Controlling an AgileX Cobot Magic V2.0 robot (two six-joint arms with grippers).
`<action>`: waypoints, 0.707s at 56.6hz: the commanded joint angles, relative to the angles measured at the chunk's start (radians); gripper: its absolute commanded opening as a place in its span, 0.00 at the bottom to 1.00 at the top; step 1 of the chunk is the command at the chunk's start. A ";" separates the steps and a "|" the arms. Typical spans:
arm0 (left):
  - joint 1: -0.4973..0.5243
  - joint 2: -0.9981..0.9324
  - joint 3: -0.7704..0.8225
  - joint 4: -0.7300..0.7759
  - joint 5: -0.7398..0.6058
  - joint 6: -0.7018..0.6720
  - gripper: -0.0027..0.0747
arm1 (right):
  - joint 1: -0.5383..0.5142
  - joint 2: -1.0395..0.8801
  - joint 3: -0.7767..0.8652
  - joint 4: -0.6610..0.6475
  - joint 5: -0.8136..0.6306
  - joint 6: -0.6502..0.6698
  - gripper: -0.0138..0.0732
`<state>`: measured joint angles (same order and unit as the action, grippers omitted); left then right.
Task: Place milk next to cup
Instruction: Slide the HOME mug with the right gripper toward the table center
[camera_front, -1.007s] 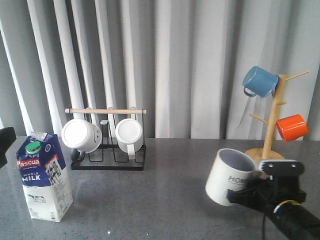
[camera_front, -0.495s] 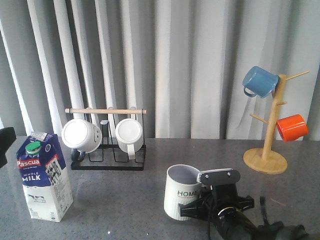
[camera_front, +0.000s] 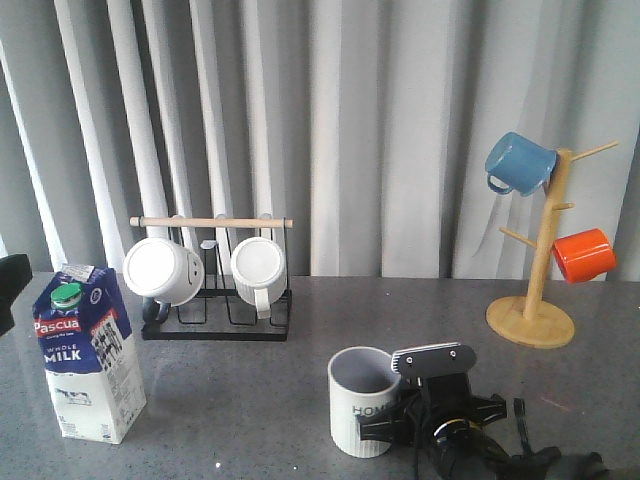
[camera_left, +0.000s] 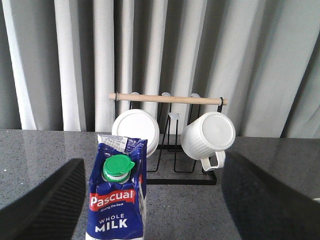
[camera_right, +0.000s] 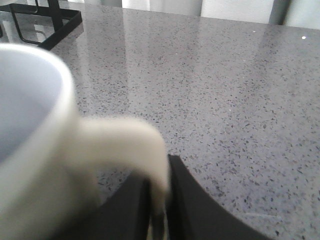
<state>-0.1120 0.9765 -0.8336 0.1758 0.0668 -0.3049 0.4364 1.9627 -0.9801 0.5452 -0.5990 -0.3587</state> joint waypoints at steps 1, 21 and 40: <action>-0.008 -0.008 -0.034 -0.008 -0.076 -0.004 0.72 | 0.000 -0.048 -0.028 -0.034 -0.053 -0.009 0.33; -0.008 -0.008 -0.034 -0.008 -0.075 -0.004 0.72 | 0.000 -0.082 0.031 -0.078 -0.038 -0.006 0.49; -0.008 -0.008 -0.034 -0.008 -0.076 -0.004 0.72 | -0.002 -0.226 0.159 -0.214 -0.026 0.067 0.49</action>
<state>-0.1120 0.9765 -0.8336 0.1758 0.0668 -0.3049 0.4364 1.8324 -0.8292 0.3816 -0.5576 -0.3113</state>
